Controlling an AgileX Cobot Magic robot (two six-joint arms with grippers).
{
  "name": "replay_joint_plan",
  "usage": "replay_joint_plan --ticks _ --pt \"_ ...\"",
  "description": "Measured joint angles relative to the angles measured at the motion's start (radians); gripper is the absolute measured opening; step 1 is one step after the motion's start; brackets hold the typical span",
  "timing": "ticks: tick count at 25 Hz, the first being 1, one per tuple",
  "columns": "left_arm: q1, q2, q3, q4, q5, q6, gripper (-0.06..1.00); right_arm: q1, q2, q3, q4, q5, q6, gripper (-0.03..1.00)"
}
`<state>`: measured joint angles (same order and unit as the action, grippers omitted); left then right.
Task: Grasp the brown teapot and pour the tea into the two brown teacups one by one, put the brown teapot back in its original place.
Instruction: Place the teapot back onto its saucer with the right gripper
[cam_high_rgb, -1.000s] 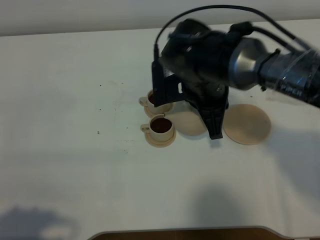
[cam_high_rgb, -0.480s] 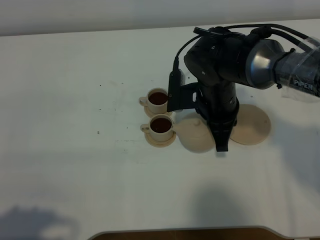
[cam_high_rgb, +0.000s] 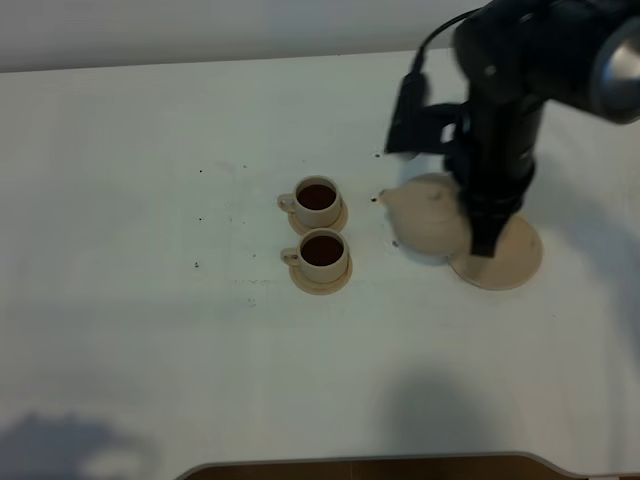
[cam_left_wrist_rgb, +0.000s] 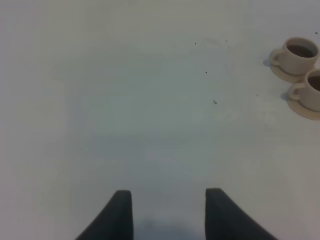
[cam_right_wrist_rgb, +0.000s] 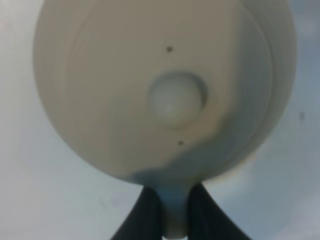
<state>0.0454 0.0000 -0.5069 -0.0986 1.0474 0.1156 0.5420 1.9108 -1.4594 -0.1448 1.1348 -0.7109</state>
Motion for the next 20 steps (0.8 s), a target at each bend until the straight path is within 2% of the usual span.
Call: replay_joint_plan --ticks 3,9,15,20 --pt "0.0 0.001 0.0 0.0 0.0 0.0 0.37 -0.049 -0.031 0.06 0.003 -0.038 0.007 0.1" --pt "0.0 0.001 0.0 0.0 0.0 0.0 0.37 -0.125 -0.082 0.224 0.01 -0.21 0.042 0.1" --pt "0.0 0.0 0.0 0.0 0.0 0.0 0.37 -0.173 -0.082 0.314 0.043 -0.347 0.052 0.1" --pt "0.0 0.0 0.0 0.0 0.0 0.0 0.37 -0.19 -0.082 0.324 0.047 -0.369 0.067 0.1"
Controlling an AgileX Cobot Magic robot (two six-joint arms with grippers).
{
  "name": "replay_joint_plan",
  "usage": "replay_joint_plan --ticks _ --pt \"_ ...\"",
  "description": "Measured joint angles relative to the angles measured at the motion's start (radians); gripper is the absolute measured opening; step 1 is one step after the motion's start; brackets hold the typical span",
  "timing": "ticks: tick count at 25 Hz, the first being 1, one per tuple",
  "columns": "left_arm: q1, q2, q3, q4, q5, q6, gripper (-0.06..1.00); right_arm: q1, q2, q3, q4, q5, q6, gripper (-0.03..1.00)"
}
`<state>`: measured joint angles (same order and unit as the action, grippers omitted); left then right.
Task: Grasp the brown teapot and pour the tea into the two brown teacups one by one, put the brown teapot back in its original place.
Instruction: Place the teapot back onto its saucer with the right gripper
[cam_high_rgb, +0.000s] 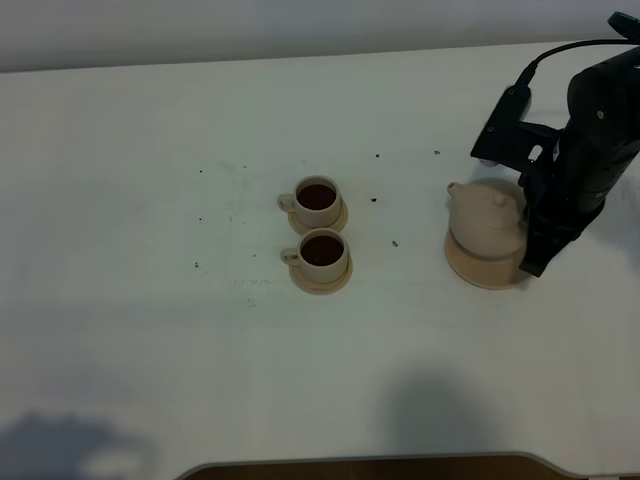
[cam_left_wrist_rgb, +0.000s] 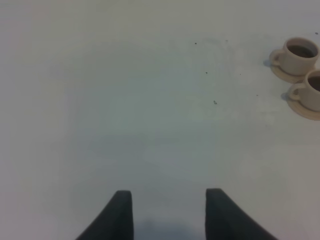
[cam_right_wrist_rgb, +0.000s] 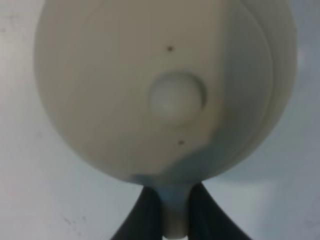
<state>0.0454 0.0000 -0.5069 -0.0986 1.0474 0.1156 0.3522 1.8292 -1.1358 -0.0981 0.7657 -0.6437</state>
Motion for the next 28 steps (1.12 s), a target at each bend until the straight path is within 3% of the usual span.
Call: replay_joint_plan --ticks 28 --pt "0.0 0.001 0.0 0.0 0.0 0.0 0.37 -0.014 0.061 0.001 0.006 0.004 0.044 0.12"
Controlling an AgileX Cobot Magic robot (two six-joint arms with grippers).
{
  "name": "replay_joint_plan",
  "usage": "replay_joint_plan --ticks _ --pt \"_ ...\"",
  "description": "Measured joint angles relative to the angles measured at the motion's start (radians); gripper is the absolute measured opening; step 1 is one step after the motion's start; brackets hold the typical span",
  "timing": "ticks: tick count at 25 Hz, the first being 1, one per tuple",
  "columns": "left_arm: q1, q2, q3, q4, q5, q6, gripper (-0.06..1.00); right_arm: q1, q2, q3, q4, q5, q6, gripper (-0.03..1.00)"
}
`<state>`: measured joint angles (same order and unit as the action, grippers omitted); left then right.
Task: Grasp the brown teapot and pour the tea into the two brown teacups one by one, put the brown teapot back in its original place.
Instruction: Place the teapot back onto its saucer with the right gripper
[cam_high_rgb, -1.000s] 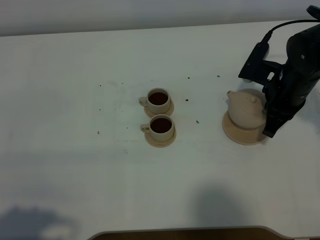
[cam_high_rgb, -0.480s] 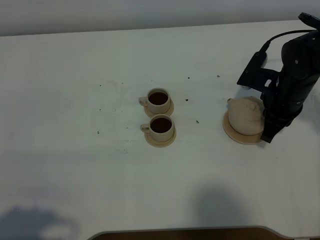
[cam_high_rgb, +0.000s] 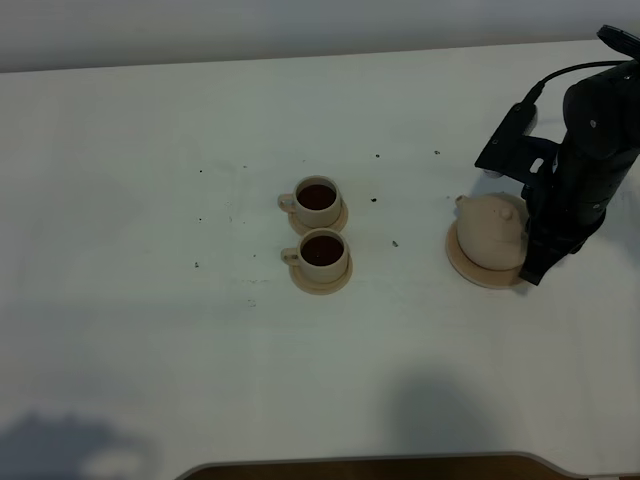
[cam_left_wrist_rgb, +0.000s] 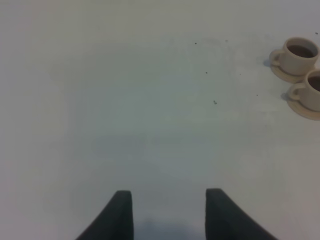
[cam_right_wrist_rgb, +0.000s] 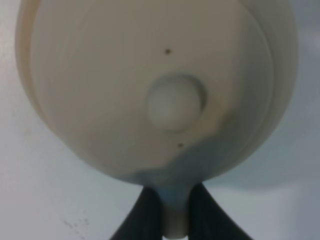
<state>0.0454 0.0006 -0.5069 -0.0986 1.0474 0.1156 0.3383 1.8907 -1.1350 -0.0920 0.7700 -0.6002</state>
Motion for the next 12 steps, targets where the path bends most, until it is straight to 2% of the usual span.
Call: replay_joint_plan --ticks 3,8,12 --pt "0.0 -0.001 0.0 0.0 0.0 0.0 0.37 0.0 0.002 0.0 0.003 0.0 0.036 0.19" --pt "0.0 -0.001 0.0 0.0 0.0 0.0 0.37 0.0 0.003 0.0 0.005 0.005 0.065 0.38" --pt "0.0 -0.001 0.0 0.0 0.0 0.0 0.37 0.0 -0.027 0.0 0.006 0.077 0.09 0.47"
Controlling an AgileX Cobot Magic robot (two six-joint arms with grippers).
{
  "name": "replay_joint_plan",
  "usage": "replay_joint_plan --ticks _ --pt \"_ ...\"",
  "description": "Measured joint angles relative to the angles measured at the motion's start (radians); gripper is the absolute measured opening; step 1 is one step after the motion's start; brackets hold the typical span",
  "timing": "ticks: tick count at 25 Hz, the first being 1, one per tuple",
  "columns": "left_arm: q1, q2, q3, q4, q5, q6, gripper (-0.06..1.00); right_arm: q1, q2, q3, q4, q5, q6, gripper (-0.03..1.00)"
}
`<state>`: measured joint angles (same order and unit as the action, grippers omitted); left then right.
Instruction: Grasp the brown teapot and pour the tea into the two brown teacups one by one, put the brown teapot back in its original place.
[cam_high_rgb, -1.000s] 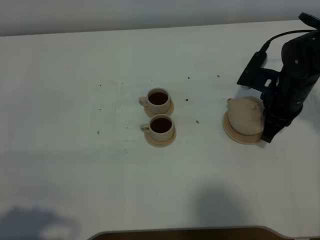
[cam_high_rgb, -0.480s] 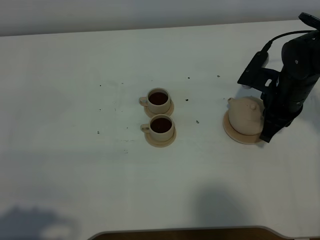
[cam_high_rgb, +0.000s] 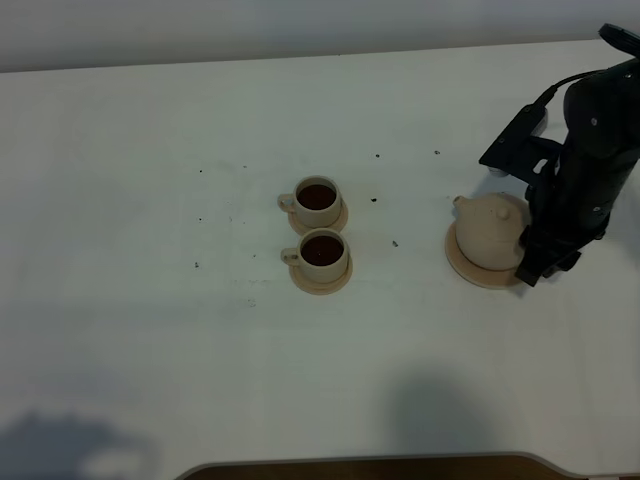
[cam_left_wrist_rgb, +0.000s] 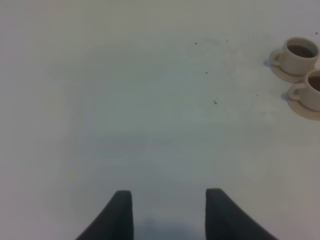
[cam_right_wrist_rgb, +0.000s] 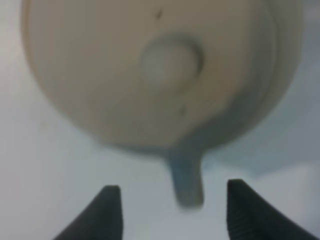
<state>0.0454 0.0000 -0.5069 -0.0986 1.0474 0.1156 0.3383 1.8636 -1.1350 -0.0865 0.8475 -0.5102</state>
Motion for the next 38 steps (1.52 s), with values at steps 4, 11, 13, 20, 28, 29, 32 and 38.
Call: replay_joint_plan --ticks 4,11,13,20,28,29,32,38 --pt "0.0 0.0 0.0 0.0 0.0 0.0 0.37 0.0 -0.085 -0.001 0.01 0.137 0.024 0.48" --pt "0.0 0.001 0.0 0.0 0.0 0.0 0.37 0.0 -0.282 0.0 0.068 0.357 0.042 0.45" --pt "0.0 0.0 0.0 0.0 0.0 0.0 0.37 0.0 -0.355 0.019 0.094 0.358 0.052 0.42" --pt "0.0 0.0 0.0 0.0 0.0 0.0 0.37 0.0 -0.693 0.225 0.147 0.366 0.087 0.35" --pt "0.0 0.001 0.0 0.0 0.0 0.0 0.37 0.0 -1.158 0.498 0.154 0.372 0.112 0.33" --pt "0.0 0.0 0.0 0.0 0.0 0.0 0.37 0.0 -1.202 0.521 0.154 0.371 0.118 0.33" --pt "0.0 0.0 0.0 0.0 0.0 0.0 0.37 0.0 -1.326 0.59 0.154 0.348 0.152 0.33" --pt "0.0 0.0 0.0 0.0 0.0 0.0 0.37 0.0 -1.416 0.612 0.155 0.295 0.225 0.33"
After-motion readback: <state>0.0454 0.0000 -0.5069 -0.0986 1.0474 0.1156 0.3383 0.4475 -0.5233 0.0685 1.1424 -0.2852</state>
